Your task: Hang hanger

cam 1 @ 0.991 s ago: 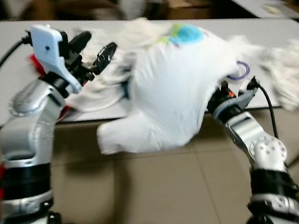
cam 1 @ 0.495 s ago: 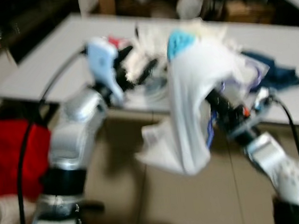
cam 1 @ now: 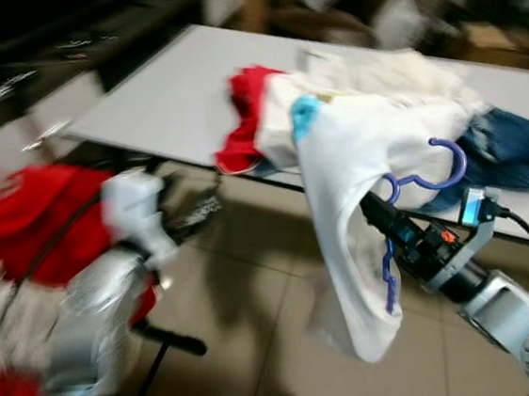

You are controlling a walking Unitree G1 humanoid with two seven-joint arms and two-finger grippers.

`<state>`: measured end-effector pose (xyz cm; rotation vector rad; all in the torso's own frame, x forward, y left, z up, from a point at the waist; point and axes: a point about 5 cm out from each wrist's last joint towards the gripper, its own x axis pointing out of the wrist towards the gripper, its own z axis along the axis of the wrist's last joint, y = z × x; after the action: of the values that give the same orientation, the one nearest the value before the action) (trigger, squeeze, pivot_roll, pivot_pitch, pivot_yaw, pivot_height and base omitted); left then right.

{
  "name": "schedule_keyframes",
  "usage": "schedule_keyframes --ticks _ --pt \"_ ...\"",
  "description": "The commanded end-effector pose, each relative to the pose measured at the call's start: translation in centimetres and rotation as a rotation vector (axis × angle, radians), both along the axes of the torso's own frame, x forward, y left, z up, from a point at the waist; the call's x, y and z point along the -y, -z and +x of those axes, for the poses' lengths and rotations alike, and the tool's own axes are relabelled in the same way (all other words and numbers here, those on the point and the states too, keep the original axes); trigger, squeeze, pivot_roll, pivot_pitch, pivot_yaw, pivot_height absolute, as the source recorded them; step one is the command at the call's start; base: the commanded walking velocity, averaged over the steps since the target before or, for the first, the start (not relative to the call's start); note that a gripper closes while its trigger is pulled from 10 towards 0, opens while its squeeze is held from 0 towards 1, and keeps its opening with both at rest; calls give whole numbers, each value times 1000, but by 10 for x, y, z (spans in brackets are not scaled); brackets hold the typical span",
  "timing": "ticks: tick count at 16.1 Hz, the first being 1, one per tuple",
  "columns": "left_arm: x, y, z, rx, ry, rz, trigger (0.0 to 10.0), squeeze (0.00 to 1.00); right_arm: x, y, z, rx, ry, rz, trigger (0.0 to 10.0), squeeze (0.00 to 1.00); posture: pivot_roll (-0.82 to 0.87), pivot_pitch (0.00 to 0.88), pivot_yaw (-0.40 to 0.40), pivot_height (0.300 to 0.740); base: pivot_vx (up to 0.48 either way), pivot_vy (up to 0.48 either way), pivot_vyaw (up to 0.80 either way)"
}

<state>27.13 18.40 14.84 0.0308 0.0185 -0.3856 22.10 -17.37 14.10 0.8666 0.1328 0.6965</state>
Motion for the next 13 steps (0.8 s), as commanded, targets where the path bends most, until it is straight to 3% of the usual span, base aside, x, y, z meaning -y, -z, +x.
schedule_keyframes --ticks 1,5,10,13 --pt "8 -4 -3 15 10 1 10000 0 -3 -6 -3 30 -39 -29 10000 0 -108 0 -87 740 0 0 781" --pt "3 9 -24 -30 -27 39 10000 0 -5 7 -7 -8 -78 -98 10000 0 -87 0 -104 740 0 0 786" --pt "8 13 -29 -43 -6 70 10000 0 3 30 -18 -72 -74 -135 10000 0 -86 0 -94 740 0 0 790" --pt "10 17 -32 -55 6 84 10000 0 11 39 -21 -89 -53 -189 10000 0 -92 0 -88 740 0 -331 794"
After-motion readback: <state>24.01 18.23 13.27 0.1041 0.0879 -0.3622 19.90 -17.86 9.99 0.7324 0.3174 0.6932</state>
